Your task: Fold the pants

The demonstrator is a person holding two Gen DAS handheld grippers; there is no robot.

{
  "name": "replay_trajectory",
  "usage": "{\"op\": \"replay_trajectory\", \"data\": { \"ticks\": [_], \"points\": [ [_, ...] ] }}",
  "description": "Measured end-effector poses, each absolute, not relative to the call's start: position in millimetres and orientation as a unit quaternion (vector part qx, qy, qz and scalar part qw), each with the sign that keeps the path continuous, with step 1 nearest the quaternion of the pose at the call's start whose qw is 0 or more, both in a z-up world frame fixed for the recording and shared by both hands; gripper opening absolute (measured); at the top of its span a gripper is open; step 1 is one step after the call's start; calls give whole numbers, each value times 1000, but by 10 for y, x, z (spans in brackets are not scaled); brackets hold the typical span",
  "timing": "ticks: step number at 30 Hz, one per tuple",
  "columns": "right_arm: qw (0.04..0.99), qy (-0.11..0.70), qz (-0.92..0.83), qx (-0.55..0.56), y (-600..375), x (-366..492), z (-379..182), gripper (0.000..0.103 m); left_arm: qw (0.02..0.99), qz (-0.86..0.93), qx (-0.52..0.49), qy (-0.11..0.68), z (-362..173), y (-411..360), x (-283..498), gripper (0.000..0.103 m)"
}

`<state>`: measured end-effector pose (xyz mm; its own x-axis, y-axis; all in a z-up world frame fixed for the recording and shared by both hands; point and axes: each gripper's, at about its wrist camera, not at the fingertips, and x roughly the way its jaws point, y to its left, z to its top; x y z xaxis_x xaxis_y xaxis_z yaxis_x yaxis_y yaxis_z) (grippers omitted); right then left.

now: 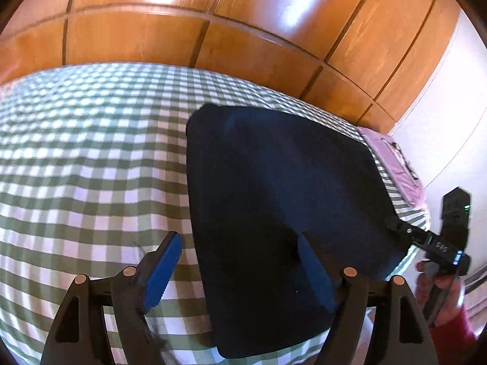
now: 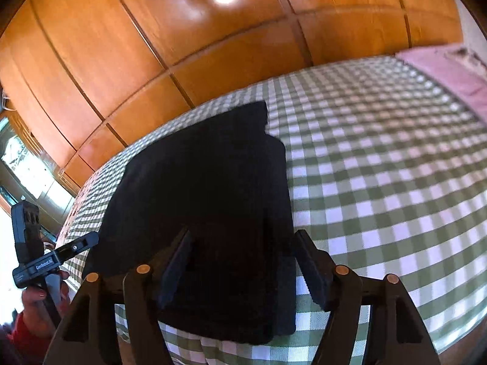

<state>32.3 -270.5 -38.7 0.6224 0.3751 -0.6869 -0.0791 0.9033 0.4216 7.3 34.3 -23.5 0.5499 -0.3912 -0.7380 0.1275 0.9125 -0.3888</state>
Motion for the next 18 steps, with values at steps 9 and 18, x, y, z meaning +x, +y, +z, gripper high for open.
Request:
{"op": "replay_trajectory", "data": {
  "ticks": [9, 18],
  "points": [
    [851, 435, 158, 249, -2829, 399, -572, 78, 845, -188, -171, 470, -280, 318, 97, 80],
    [834, 450, 176, 266, -2905, 414, -614, 79, 824, -206, -194, 491, -380, 358, 183, 85]
  ]
}}
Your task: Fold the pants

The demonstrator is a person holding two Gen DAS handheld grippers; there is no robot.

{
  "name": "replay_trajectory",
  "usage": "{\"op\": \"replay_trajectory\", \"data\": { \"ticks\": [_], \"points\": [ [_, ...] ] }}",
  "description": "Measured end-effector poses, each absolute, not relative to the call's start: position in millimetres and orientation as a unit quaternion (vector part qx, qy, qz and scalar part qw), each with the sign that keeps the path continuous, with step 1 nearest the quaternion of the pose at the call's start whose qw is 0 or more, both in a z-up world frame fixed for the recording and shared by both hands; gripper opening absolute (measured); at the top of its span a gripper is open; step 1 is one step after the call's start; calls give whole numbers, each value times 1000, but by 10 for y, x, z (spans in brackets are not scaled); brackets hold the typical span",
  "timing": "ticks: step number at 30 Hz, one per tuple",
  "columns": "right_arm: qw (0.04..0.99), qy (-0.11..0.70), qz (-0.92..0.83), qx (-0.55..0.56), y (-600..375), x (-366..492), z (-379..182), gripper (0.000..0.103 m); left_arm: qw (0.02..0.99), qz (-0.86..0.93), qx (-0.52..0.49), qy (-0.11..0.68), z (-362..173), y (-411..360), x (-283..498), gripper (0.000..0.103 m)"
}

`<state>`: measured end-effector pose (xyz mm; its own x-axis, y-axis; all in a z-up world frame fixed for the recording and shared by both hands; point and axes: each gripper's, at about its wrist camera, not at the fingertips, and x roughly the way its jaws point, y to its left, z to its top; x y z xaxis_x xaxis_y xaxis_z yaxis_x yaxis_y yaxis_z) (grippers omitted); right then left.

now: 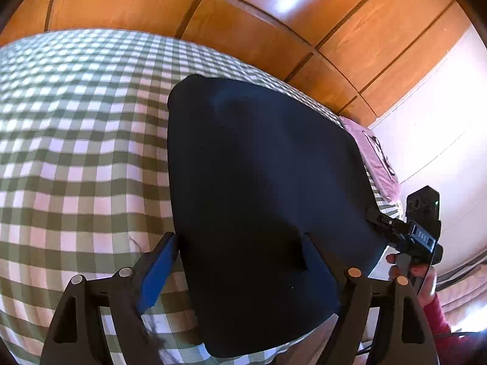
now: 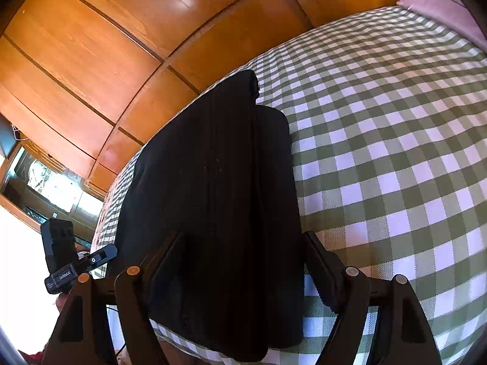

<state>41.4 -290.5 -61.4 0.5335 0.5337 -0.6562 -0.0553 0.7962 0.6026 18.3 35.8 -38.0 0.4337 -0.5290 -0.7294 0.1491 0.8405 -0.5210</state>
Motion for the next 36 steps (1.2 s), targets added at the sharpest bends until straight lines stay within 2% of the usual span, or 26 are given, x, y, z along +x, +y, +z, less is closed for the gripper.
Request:
{"op": "replay_trajectory", "data": {
  "ticks": [6, 10, 13, 22, 23, 24, 31, 34, 36],
  "points": [
    [825, 458, 192, 270, -2994, 423, -612, 80, 801, -209, -235, 510, -491, 390, 200, 92],
    [823, 460, 197, 269, -2927, 470, -614, 84, 803, -217, -212, 513, -508, 257, 193, 98],
    [828, 459, 197, 255, -2841, 483, -610, 84, 808, -229, -176, 513, -484, 101, 162, 99],
    [828, 456, 214, 246, -2856, 415, -633, 83, 803, -250, -191, 505, -543, 81, 150, 98],
    [829, 456, 213, 245, -2841, 434, -630, 82, 804, -248, -187, 507, -535, 67, 160, 97],
    [831, 454, 212, 240, -2809, 450, -621, 81, 807, -247, -181, 504, -513, 42, 163, 90],
    [864, 411, 212, 198, -2664, 378, -491, 60, 856, -232, -120, 447, -238, -26, 20, 61],
    [883, 385, 210, 167, -2586, 354, -372, 54, 886, -220, -51, 406, -63, -211, -11, 57],
    [893, 370, 208, 153, -2546, 385, -299, 53, 896, -214, -40, 386, 14, -249, 35, 56]
  ]
}}
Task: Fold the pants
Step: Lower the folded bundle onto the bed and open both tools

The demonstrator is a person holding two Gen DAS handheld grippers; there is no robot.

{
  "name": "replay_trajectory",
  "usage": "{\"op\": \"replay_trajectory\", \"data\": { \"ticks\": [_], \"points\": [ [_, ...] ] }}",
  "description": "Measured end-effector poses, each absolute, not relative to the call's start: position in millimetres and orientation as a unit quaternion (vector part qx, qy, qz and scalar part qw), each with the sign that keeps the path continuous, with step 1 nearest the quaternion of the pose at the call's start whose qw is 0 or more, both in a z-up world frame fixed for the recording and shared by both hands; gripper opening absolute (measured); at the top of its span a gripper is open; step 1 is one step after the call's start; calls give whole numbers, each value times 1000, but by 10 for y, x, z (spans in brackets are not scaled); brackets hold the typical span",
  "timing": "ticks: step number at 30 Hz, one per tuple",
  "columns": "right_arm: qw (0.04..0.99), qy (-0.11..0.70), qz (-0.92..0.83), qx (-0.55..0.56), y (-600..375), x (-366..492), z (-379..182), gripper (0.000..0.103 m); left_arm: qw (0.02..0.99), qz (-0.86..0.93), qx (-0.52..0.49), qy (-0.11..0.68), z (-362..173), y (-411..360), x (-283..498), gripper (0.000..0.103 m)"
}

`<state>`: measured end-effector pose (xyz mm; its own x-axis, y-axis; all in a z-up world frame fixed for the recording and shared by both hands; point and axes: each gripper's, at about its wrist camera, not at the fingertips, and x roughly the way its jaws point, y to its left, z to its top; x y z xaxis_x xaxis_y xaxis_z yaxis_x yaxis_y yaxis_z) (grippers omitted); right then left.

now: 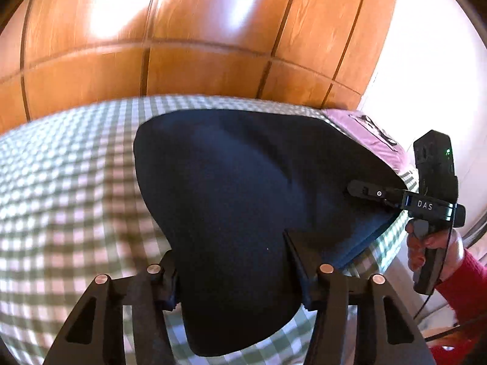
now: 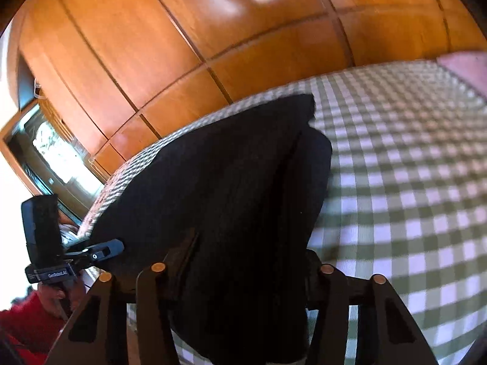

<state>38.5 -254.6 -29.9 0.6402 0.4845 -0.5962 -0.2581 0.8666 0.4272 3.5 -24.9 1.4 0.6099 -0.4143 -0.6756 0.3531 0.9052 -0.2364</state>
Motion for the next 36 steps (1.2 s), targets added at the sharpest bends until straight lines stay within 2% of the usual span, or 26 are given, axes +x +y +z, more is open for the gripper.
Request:
{"op": "replay_trajectory", "data": {
  "ticks": [4, 12, 21, 23, 26, 28, 30, 33, 36],
  "points": [
    [900, 344, 214, 160, -2563, 550, -215, 51, 907, -203, -54, 366, 99, -126, 248, 55],
    [917, 302, 213, 150, -2476, 1229, -76, 51, 934, -157, -14, 322, 238, -111, 947, 55],
    [921, 320, 184, 123, -2451, 2125, -232, 51, 926, -127, -23, 355, -133, -129, 1823, 55],
    [921, 327, 173, 125, -2474, 2195, -332, 51, 931, -128, -15, 340, -220, -105, 1846, 57],
    [919, 329, 168, 141, -2543, 2230, -456, 54, 933, -129, -25, 334, -341, -62, 1831, 68],
    [915, 331, 168, 156, -2600, 2227, -522, 56, 927, -130, -52, 349, -417, 42, 1862, 84],
    [912, 341, 162, 162, -2621, 2272, -585, 60, 918, -125, -93, 365, -497, 159, 1942, 96],
    [911, 347, 154, 163, -2617, 2299, -624, 67, 905, -135, -130, 382, -590, 250, 2013, 100],
    [913, 348, 141, 159, -2609, 2296, -626, 75, 910, -128, -120, 376, -564, 217, 1932, 100]
  ]
}}
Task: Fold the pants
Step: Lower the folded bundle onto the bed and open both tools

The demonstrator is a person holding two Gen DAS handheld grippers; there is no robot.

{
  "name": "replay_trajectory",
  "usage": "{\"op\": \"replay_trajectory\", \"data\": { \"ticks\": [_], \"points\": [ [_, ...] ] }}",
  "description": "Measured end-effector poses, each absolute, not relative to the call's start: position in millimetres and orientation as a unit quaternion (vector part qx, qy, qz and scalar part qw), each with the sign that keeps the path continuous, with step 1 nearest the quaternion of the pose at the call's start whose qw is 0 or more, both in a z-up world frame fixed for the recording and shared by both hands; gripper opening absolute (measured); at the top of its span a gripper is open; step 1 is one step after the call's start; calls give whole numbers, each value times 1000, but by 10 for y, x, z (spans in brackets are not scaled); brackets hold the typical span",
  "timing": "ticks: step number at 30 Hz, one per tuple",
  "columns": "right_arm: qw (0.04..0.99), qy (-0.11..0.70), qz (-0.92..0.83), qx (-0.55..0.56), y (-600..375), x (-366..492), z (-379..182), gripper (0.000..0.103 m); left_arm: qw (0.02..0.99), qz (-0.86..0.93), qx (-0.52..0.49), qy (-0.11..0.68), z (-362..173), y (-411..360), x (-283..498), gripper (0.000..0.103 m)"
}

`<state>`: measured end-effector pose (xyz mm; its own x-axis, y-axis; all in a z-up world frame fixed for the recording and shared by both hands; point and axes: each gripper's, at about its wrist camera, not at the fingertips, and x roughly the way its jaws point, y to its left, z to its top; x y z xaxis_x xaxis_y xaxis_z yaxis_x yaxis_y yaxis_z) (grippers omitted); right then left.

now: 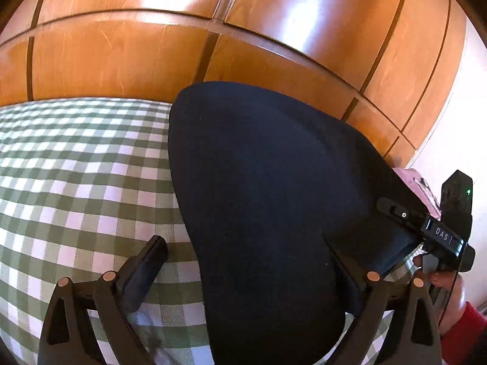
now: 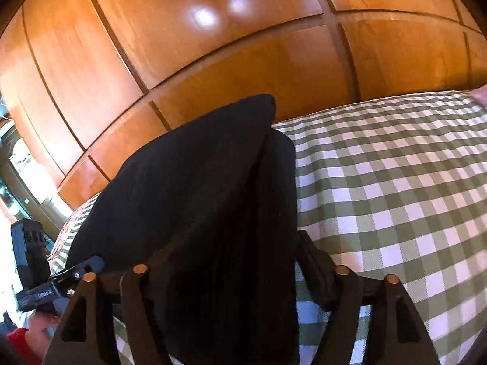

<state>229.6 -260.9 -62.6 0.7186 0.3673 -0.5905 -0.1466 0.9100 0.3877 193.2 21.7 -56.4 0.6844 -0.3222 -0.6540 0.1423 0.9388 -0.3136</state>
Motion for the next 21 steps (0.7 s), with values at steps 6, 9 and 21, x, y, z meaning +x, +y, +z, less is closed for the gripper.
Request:
{"op": "replay_trajectory", "data": {
  "ticks": [6, 9, 21],
  "points": [
    [924, 335, 120, 138, -2576, 2218, -562, 85, 935, -76, -72, 339, -431, 36, 1771, 101],
    [939, 311, 99, 112, -2510, 2089, -476, 95, 951, -29, -45, 303, -328, -68, 1524, 100],
    [958, 265, 56, 94, -2391, 1438, -331, 100, 955, -3, -49, 291, -303, -175, 1033, 99]
  ]
}}
